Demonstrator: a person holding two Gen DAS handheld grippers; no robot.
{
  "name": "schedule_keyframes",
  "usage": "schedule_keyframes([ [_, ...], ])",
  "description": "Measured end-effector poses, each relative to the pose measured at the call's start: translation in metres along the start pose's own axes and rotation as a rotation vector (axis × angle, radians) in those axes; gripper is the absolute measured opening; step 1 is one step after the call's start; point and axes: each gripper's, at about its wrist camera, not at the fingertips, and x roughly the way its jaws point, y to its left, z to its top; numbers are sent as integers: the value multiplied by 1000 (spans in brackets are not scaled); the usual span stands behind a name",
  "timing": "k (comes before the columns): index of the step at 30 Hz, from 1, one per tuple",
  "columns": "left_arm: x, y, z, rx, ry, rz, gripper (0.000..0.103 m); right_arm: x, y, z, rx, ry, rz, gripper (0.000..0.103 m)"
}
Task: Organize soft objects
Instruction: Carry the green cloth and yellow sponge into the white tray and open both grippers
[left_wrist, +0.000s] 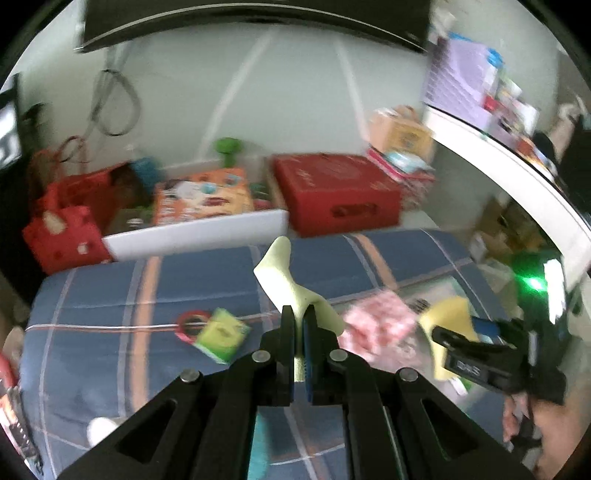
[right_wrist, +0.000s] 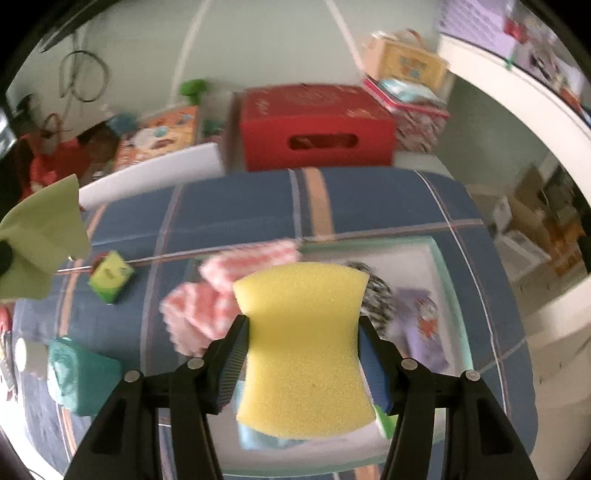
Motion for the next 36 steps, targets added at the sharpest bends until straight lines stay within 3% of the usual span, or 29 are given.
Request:
schedule_keyframes([
  [4, 20, -41, -9, 90, 60, -87, 3, 12, -24, -6, 48, 45, -47, 61],
  [10, 67, -87, -36, 184, 209, -164, 4, 29, -46, -14, 104, 98, -72, 61],
  [15, 113, -97, -64, 199, 345, -160, 4, 51, -49, -21, 119, 162, -63, 62],
  [20, 139, -96, -81, 199, 422, -137, 4, 63, -51, -25, 124, 195, -59, 63],
  [27, 142, -98, -80, 201, 452, -140, 7, 63, -50, -26, 118, 205, -72, 64],
  [28, 141, -100, -78, 201, 455, -141, 9, 62, -50, -25, 118, 206, -74, 65],
  [30, 137, -101, -76, 198, 454, -149, 27, 61, -49, -25, 114, 207, -80, 68],
  [32, 130, -103, -73, 206, 444, -160, 36, 60, -48, -24, 105, 216, -95, 68],
  [36, 114, -105, -63, 232, 400, -151, 38, 50, -48, -22, 99, 204, -109, 69],
])
